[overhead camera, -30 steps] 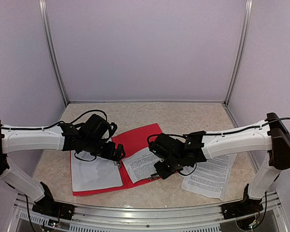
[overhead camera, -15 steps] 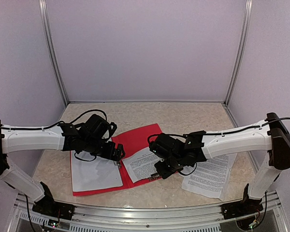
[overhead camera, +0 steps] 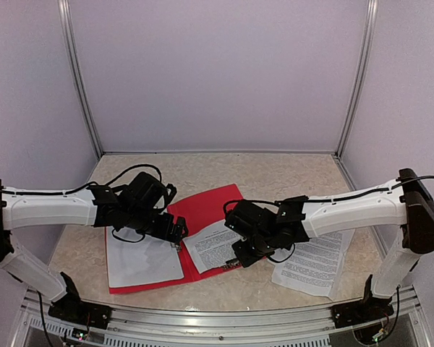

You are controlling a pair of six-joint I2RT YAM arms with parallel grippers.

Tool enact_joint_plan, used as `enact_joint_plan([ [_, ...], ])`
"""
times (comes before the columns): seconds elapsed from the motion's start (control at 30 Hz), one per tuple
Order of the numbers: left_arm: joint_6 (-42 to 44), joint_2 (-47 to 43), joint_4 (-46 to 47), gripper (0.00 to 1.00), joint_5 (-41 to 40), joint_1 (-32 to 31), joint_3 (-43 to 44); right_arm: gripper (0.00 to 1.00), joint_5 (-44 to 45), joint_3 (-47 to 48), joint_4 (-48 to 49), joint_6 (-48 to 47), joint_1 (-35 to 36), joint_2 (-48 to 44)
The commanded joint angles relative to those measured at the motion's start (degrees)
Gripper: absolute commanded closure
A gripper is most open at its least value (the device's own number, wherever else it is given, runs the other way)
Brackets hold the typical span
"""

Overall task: Put the files into the folder
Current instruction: Close the spring clip at the center of the board, then clamp the file at the center of the board.

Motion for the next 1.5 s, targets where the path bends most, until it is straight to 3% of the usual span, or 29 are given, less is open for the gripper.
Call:
enact_joint_plan([
  [0.0, 1.3, 0.0, -0.8, 0.01, -0.8, -0.8, 1.1, 1.0, 0.1, -1.7, -0.7, 0.7, -0.3, 0.6],
  [0.33, 6.4, -2.1, 6.5, 0.04, 3.4, -5.3, -3.5, 1.0, 0.2, -3.2, 0.3, 1.2, -0.4, 0.1],
  [0.67, 14.1, -2.5, 28.6, 0.19, 10.6, -11.0, -14.3, 1.0, -1.0, -5.2, 2.8, 1.6, -1.0, 0.3],
  [1.07, 27.5, 13.2, 36.5, 0.28, 11.1, -18.2, -8.0, 1.0, -2.7, -7.5, 5.6, 1.3, -2.1, 0.4],
  [1.23, 34.0, 17.8, 44.6, 0.36, 7.7, -21.0, -8.2, 1.0, -4.6, -9.2, 8.2, 1.5, -2.9, 0.1],
  [1.47, 35.6, 22.1, 50.2, 0.5, 5.5, -21.4, -9.1, 1.0, -5.5, -10.6, 9.6, 1.6, -3.6, -0.6],
])
